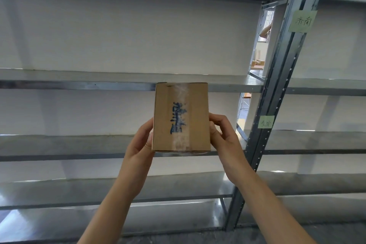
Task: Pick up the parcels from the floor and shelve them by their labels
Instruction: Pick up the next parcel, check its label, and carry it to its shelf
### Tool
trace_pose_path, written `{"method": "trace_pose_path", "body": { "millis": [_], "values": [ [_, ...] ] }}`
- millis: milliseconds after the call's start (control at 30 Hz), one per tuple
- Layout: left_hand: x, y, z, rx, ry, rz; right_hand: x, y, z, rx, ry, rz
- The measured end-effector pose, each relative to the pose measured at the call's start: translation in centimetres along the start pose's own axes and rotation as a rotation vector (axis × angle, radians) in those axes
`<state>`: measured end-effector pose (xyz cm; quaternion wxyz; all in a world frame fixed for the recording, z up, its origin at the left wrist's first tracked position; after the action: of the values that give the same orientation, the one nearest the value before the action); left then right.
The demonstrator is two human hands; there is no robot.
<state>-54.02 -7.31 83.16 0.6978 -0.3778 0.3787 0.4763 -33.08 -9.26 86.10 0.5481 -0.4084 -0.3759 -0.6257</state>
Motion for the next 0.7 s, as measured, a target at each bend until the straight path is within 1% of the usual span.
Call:
{"method": "trace_pose_path", "body": {
  "millis": [67, 200, 333, 500, 567, 700],
  "values": [
    [0.0, 0.2, 0.0, -0.027, 0.036, -0.028, -0.4, 0.2, 0.0, 0.026, 0.005, -0.018],
    [-0.5, 0.1, -0.1, -0.148, 0.138, -0.07, -1.5, 0.4, 0.0, 0.046, -0.01, 0.006],
    [-0.5, 0.1, -0.2, -0.191, 0.127, -0.027, -2.0, 0.2, 0.0, 0.032, -0.042, 0.015],
    [0.0, -0.3, -0.4, -0.165, 0.039, 0.051, -2.0, -0.8, 0.6, -0.045, -0.101, 0.119],
    [0.1, -0.3, -0.5, -0.157, 0.015, 0.073, -2.0, -1.0, 0.7, -0.03, -0.128, 0.139],
    [0.2, 0.4, -0.6, -0.117, 0.026, 0.112, -2.1, -0.8, 1.0, 0.029, -0.187, 0.215]
  ]
}}
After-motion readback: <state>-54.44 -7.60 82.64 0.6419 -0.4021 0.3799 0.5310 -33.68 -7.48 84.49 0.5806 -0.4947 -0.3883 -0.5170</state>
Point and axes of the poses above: each hand's wrist, its own z-axis towards the middle knuckle, its own y-axis out of the back of the hand, x = y × z, the point moved 2 cm from there along z, towards the middle knuckle, and after that the axes turned 1 degree about y, right-handed, at the moved point
